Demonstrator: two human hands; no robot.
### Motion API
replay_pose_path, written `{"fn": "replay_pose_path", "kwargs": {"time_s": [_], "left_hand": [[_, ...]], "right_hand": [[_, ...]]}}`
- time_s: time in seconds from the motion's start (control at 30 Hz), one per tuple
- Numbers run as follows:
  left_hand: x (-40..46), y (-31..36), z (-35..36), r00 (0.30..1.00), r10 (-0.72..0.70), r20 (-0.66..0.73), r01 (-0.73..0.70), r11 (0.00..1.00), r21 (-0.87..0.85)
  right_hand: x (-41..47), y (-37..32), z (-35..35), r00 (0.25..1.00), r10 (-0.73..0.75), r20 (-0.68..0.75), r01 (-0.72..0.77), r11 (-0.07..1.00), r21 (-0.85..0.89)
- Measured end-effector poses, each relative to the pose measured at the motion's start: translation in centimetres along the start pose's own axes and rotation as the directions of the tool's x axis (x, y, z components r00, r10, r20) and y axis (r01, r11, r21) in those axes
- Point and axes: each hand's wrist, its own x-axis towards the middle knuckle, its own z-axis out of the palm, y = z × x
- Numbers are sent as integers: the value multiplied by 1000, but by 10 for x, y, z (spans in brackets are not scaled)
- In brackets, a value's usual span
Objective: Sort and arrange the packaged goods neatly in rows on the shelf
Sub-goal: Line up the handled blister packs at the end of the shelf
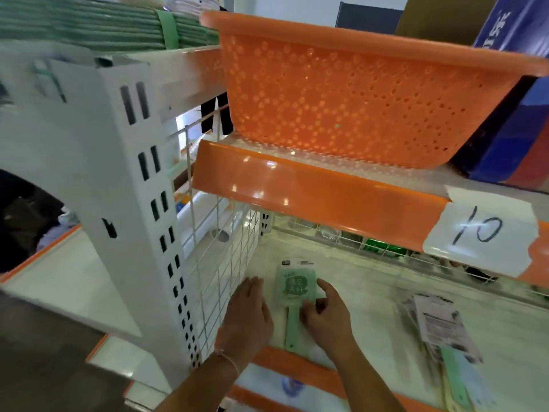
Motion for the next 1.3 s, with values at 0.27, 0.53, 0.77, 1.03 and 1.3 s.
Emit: {"fn": "replay_pose_path", "kwargs": {"time_s": [0.27,0.53,0.77,1.03,1.3], "left_hand": [[-3,-14,9,957,237,166,-277,916,291],[-7,-13,7,957,235,168,-274,923,272],[-7,-17,11,949,308,68,-314,902,295],[-6,-16,14,933,353,75,-357,874,330],[-7,-18,15,936,345,71,-350,890,293]], "right_hand": [[0,6,27,972,-228,47,220,831,-511],[5,21,33,924,-383,-11,307,759,-574],[6,28,32,911,-411,19,368,793,-485],[5,31,36,928,-365,70,352,804,-480],[1,26,32,946,-306,109,323,851,-414]]}}
